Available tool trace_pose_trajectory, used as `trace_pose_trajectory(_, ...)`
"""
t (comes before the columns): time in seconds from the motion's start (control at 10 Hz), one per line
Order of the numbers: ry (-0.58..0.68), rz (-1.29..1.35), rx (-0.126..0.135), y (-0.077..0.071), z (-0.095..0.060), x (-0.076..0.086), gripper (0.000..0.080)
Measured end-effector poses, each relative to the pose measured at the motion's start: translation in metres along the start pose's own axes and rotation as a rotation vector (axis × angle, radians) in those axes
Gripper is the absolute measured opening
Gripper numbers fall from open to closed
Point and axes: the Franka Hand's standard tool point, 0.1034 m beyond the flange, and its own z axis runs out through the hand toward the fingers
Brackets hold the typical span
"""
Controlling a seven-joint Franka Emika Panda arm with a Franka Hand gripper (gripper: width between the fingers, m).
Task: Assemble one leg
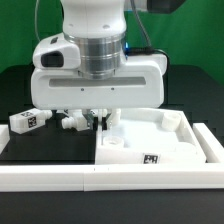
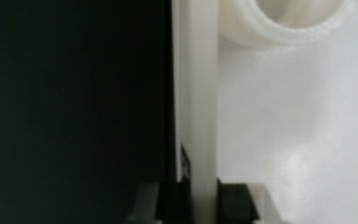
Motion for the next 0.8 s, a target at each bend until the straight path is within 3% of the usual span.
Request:
trace_pose_trajectory(0.3,0.013,0.007,-0.014,-0.014,0.009,0.007,0.0051)
trace_pose_trajectory(0.6,0.021,0.006,-0.080,-0.015,0.020,0.010,0.0051)
trace_pose_trajectory(0.8,-0.015,0.014,-0.096,-0.015,0.018,0.009,0.0055)
